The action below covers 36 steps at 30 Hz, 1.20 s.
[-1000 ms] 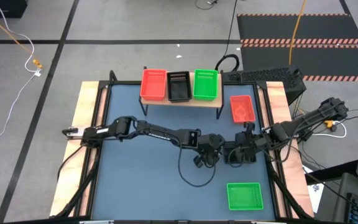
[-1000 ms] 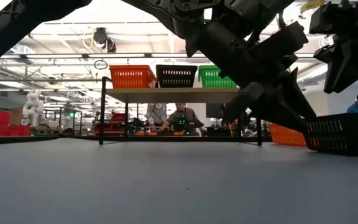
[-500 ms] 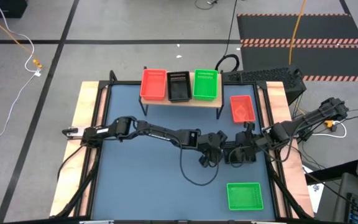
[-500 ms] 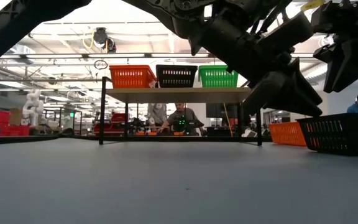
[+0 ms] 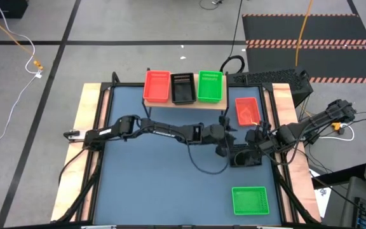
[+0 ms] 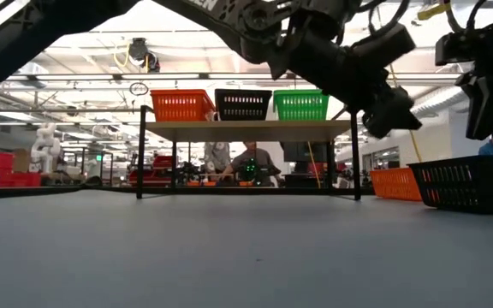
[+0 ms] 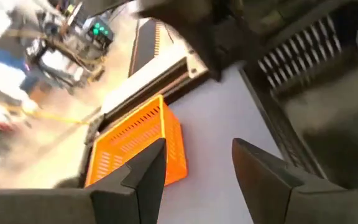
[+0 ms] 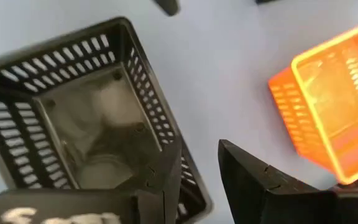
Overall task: Stack baskets on shelf by color
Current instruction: Stack the orange bin on the other orange bins on the shelf
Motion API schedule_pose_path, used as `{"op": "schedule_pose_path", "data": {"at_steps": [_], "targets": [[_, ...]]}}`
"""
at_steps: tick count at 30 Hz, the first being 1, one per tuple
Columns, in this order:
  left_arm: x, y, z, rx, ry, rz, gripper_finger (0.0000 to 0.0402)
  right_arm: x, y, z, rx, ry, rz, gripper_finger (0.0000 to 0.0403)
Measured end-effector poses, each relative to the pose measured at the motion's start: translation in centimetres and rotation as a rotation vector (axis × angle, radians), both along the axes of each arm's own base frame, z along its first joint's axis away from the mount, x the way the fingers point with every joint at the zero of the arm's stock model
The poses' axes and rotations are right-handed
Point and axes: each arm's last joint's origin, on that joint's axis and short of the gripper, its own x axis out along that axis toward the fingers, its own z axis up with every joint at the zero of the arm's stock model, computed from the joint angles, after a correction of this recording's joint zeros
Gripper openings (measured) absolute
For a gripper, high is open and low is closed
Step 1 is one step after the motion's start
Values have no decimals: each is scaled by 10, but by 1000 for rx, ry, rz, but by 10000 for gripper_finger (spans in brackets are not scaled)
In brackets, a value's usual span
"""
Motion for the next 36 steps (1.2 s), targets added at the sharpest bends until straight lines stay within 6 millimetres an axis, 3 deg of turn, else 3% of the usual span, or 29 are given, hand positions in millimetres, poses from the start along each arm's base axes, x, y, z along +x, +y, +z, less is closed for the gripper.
{"op": "schedule_pose_path", "data": {"at_steps": [4,8,18,22,26,30,36], "targets": [[2,23,4,-222,-86,39,186,-3,-2,0,-9,-12,-77,100],[6,38,24,-332,-151,19,186,-7,-6,2,-44,-15,-116,100],[12,30,82,-329,-244,-18,186,-16,-15,14,-47,-54,-183,100],[12,30,83,-354,-243,-11,186,-14,-18,16,-60,-75,-212,100],[12,25,70,-370,-164,1,186,-12,-22,17,-122,-140,-287,100],[11,6,60,-311,-68,-23,186,-10,-25,16,-130,-116,-295,100],[4,-24,73,-230,-82,69,186,-7,-26,4,-60,-36,-238,100]]}}
